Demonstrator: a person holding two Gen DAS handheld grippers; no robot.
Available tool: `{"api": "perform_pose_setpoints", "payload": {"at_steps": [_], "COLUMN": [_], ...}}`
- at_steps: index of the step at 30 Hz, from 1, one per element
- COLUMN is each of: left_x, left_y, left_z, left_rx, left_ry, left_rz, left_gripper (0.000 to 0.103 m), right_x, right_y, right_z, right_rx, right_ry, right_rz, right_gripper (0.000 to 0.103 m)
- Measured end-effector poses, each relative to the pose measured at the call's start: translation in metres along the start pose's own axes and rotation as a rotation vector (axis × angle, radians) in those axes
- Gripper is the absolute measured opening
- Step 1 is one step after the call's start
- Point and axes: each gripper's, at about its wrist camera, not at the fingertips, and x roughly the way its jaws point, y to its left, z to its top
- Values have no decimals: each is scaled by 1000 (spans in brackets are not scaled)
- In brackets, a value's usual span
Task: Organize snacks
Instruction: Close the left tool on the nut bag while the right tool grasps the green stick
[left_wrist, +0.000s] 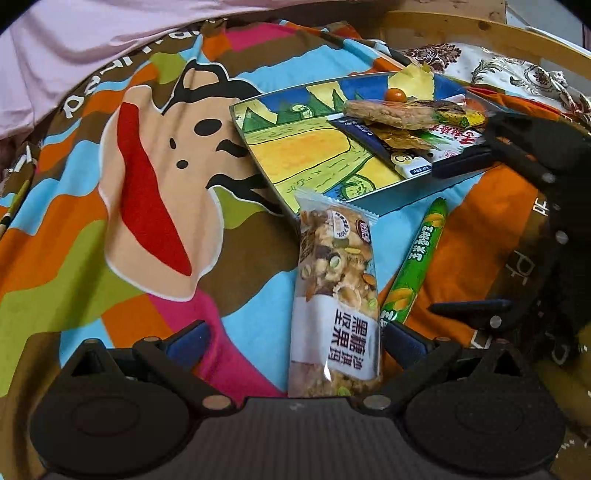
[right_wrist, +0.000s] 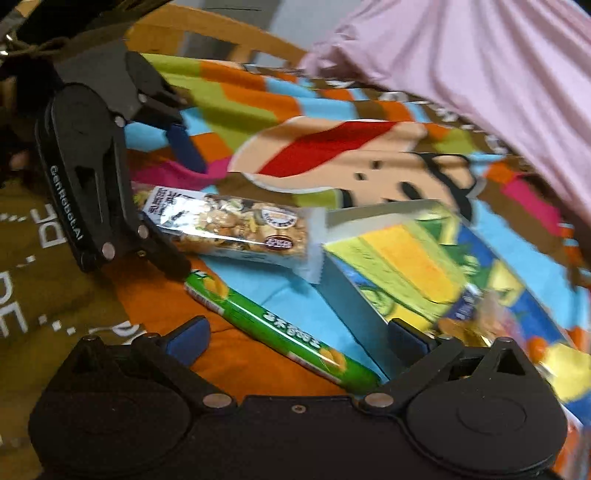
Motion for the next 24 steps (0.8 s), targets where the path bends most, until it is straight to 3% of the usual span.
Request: {"api": "perform_pose_setpoints", "payload": {"at_steps": [5,7,9,12,15,18,24], "left_x": [-1,-2,-3,-5,-3,-1,-4], "left_y": [2,1,-1,-6,-13,-15,3], "left_z": [0,0,1,2,4,7,6], "left_rx": [-11,-14,-18,-12,3,-31,-312], "left_ry": [-13,-16,-14,-7,13,30,41], "left_rz": [-16,-28,-53,-78,-96,-93,-115], "left_gripper": [94,89,76,73,70,69,59], "right_x": [2,7,11,17,17,13,-13], "right_y": [-17,-27,-40,-55,-55,-57,-63], "right_z": [5,5,7,11,15,14,-14], "right_rx": [-41,-9,24,60,53,132,390], "right_ry": [62,92,126,194,261,310,315], "right_rz": [173,232,300,387,404,374,304], "right_gripper": [74,73,73,75,75,74,72]}}
